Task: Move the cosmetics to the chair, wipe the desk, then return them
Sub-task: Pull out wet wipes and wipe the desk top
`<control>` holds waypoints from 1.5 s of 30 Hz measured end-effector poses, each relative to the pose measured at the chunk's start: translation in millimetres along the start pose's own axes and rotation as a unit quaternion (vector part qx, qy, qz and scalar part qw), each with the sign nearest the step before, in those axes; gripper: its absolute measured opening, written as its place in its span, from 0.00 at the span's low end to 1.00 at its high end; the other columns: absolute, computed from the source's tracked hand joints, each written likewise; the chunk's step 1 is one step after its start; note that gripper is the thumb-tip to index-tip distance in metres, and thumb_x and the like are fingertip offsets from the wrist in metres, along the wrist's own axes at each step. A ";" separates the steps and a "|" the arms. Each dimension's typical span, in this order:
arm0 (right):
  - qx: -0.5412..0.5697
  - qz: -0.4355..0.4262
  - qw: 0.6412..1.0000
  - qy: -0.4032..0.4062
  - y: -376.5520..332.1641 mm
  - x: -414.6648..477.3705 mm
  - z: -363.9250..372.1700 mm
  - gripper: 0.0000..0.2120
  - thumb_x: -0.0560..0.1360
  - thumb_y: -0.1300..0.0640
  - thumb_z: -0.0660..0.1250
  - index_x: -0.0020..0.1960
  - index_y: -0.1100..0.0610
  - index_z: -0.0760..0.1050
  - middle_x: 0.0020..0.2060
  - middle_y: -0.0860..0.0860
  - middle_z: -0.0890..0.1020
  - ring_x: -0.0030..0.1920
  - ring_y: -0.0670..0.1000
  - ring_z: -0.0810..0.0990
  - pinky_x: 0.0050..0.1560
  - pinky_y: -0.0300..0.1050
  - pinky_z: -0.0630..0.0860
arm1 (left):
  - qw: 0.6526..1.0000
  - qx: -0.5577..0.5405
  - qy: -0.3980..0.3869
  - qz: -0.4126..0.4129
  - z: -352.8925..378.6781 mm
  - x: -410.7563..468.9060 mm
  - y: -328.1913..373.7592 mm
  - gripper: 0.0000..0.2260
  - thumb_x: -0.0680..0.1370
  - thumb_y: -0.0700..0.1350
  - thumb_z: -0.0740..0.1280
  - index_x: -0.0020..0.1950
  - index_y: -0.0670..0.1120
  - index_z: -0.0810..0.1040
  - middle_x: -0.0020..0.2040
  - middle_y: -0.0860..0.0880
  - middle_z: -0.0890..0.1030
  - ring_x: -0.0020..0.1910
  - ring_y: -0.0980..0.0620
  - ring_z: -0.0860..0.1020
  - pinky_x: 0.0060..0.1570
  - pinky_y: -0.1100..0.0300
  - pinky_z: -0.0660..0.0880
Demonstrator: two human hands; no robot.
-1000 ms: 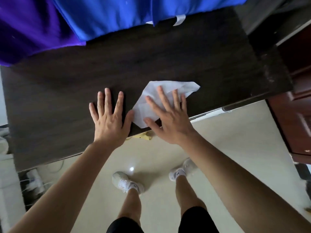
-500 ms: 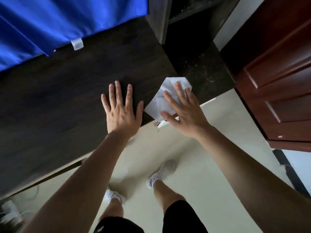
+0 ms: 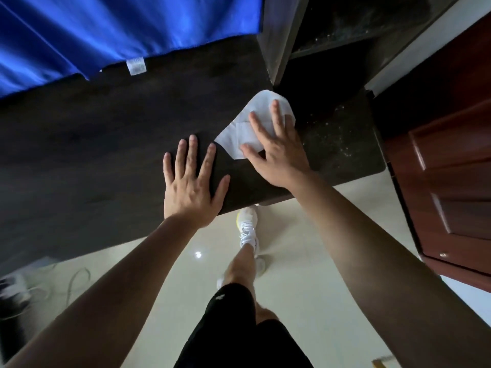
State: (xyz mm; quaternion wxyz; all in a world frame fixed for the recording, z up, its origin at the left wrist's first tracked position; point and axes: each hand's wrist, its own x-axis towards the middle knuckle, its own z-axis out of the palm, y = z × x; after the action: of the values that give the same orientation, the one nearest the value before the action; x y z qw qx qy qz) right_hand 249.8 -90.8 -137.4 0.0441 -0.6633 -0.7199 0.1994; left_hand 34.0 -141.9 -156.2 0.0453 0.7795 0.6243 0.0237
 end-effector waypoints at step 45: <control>-0.064 -0.089 0.993 -0.054 169.3 87.2 -185.4 0.36 0.78 0.27 0.42 0.81 0.41 0.45 0.81 0.57 0.41 0.79 0.65 0.37 0.78 0.61 0.38 | 0.967 -0.062 -0.159 -0.190 -42.7 78.1 193.7 0.33 0.81 0.57 0.59 0.82 0.50 0.48 0.82 0.44 0.44 0.80 0.43 0.43 0.77 0.40 0.48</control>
State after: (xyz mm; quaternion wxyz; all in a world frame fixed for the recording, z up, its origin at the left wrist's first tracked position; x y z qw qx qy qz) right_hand 459.2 43.3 -43.6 -0.0197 -0.5865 -0.7886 0.1837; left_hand 235.3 -105.8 -95.8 0.1961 0.6357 0.7433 -0.0706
